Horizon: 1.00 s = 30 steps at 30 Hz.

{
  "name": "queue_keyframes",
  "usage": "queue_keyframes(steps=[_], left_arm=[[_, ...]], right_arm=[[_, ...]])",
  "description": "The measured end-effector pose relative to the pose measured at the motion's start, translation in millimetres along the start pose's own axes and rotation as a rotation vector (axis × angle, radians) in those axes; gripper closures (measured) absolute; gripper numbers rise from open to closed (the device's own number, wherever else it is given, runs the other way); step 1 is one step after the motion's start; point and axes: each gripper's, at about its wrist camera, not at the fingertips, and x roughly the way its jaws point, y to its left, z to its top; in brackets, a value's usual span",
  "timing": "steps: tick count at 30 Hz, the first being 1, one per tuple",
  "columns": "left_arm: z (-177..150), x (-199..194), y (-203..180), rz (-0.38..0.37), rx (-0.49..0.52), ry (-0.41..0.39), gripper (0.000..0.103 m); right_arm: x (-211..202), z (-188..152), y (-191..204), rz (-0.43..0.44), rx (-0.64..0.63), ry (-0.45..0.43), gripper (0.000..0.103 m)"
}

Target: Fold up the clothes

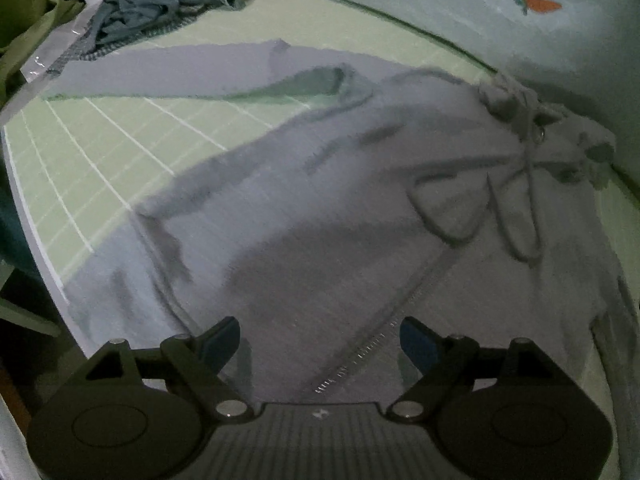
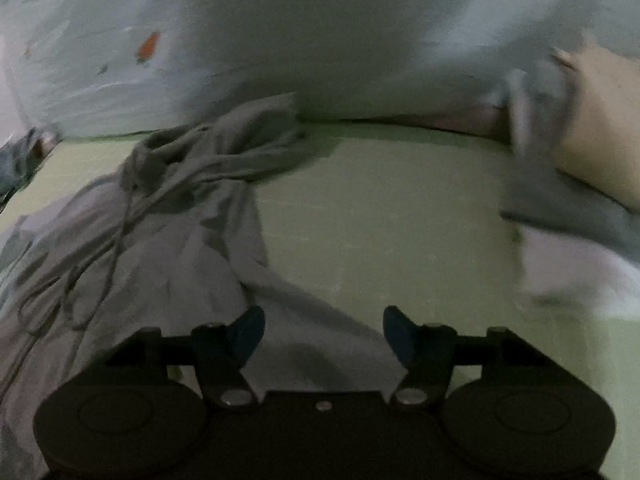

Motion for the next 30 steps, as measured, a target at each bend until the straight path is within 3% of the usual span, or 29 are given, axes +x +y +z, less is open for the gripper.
queue_keyframes(steps=[4, 7, 9, 11, 14, 19, 21, 23, 26, 30], left_arm=[[-4, 9, -8, 0.03, 0.0, 0.03, 0.016], [-4, 12, -13, 0.055, 0.015, 0.037, 0.013], [-5, 14, -17, 0.072, 0.017, 0.036, 0.011], [-5, 16, -21, 0.092, 0.021, 0.038, 0.01], [-5, 17, -20, 0.099, 0.016, 0.035, 0.008], [-5, 18, -20, 0.096, 0.022, 0.037, 0.004], [-3, 19, -21, 0.096, 0.023, 0.042, 0.004], [-3, 20, -21, 0.094, 0.026, 0.045, 0.002], [-4, 21, -21, 0.093, 0.03, 0.041, 0.001], [-7, 20, -20, 0.087, 0.038, 0.037, 0.0]], right_arm=[[28, 15, 13, 0.045, -0.147, 0.028, 0.035], [43, 22, 19, 0.068, -0.228, 0.049, 0.043], [50, 26, 16, 0.11, -0.224, 0.062, 0.059], [56, 28, 11, 0.15, -0.208, 0.073, 0.102], [55, 30, -6, 0.132, -0.139, 0.049, 0.103], [55, 33, -46, 0.02, 0.027, 0.039, 0.102], [50, 29, -59, -0.007, 0.077, 0.046, 0.097], [35, 20, -71, -0.02, 0.145, 0.032, 0.071], [7, -6, -79, -0.069, 0.179, 0.015, 0.059], [-25, -58, -75, -0.095, 0.189, 0.058, 0.053]])
